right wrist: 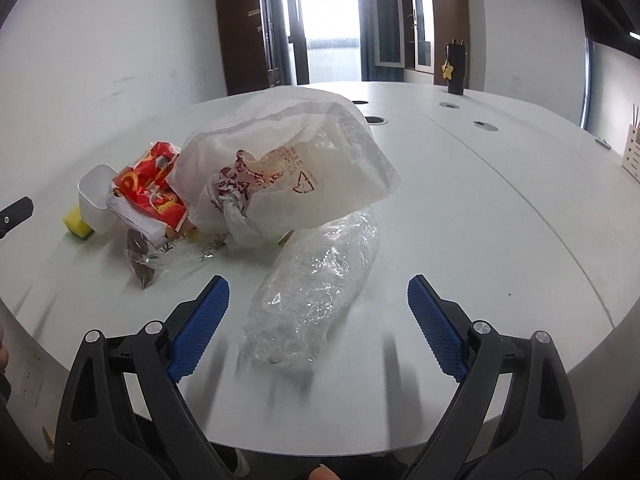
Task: Collect trash
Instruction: 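Grasp the white paper cup with the left tool while the right tool grasps the clear plastic bag, then carry the white cup and clear bag down over the blue wastebasket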
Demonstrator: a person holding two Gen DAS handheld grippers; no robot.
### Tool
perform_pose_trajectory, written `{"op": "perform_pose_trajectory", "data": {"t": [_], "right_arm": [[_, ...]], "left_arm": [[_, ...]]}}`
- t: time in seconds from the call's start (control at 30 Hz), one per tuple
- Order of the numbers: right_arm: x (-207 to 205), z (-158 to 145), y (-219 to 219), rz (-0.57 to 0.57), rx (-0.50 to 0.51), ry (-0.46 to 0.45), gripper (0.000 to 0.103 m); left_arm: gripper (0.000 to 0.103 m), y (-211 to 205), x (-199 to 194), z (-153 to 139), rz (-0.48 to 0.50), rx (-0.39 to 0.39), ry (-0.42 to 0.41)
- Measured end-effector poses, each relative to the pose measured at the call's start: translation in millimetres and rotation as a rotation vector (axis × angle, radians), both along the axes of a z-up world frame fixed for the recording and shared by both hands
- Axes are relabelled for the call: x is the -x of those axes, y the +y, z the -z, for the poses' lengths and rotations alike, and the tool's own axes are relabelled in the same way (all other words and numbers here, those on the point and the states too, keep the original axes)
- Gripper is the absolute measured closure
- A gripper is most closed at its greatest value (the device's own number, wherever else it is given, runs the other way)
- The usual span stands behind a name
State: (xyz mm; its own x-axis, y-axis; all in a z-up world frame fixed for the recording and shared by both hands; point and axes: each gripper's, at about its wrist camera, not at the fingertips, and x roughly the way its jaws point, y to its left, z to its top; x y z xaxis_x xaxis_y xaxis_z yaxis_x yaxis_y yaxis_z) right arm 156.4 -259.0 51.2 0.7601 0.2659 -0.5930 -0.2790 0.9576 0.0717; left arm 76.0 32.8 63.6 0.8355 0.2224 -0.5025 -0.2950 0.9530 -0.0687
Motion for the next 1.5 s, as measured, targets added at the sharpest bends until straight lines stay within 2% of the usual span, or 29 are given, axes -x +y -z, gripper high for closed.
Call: {"op": "perform_pose_trajectory", "data": {"t": [0.1, 0.2, 0.3, 0.4, 0.43, 0.5, 0.53, 0.57, 0.63, 0.7, 0.73, 0.93, 1.27, 1.5], "right_arm": [[-3.2, 5.3, -0.7, -0.014, -0.009, 0.024, 0.022], [-2.6, 5.7, -0.6, -0.017, -0.011, 0.025, 0.027], [-6.3, 8.6, -3.0, -0.020, -0.018, 0.047, 0.038], [-8.4, 9.1, -6.1, -0.025, -0.036, 0.062, 0.051], [-8.7, 9.0, -7.3, -0.024, -0.038, 0.064, 0.058], [-9.0, 8.7, -9.5, -0.022, -0.040, 0.065, 0.062], [-9.1, 8.4, -10.7, -0.023, -0.043, 0.066, 0.065], [-9.2, 8.0, -12.1, -0.022, -0.047, 0.066, 0.068], [-9.7, 6.9, -15.3, -0.015, -0.051, 0.065, 0.071], [-9.2, 4.6, -19.9, 0.001, -0.057, 0.055, 0.073], [-8.4, 3.3, -22.0, 0.010, -0.058, 0.049, 0.073], [-4.6, -6.9, -34.9, 0.044, -0.079, 0.018, 0.075], [13.1, -38.3, -57.8, 0.112, -0.075, -0.083, 0.076], [38.9, -60.3, -59.2, 0.075, -0.113, -0.126, 0.076]], "left_arm": [[0.006, 3.0, -23.3, 4.1, 0.005, 0.022, 0.052], [0.006, 1.8, -44.5, 4.4, -0.007, -0.024, 0.080], [0.009, 3.3, -63.2, 2.5, -0.019, -0.055, 0.099], [0.010, 6.2, -80.2, 3.2, -0.021, -0.052, 0.128], [0.011, 6.9, -85.7, 5.1, -0.021, -0.047, 0.142], [0.018, 8.2, -92.2, 9.6, -0.022, -0.033, 0.168], [0.026, 9.4, -94.7, 12.9, -0.027, -0.029, 0.182], [0.041, 10.4, -98.0, 16.5, -0.036, -0.028, 0.198], [0.055, 15.5, -100.9, 24.2, -0.041, 0.003, 0.232], [0.073, 18.3, -99.3, 26.3, -0.050, 0.016, 0.232], [0.089, 20.4, -96.8, 26.3, -0.057, 0.020, 0.230], [0.090, 24.7, -70.7, 18.7, -0.055, 0.065, 0.182], [0.091, 21.0, 2.6, -5.1, -0.034, 0.158, 0.050], [0.091, 5.2, 40.1, -7.6, 0.037, 0.187, 0.049]]}}
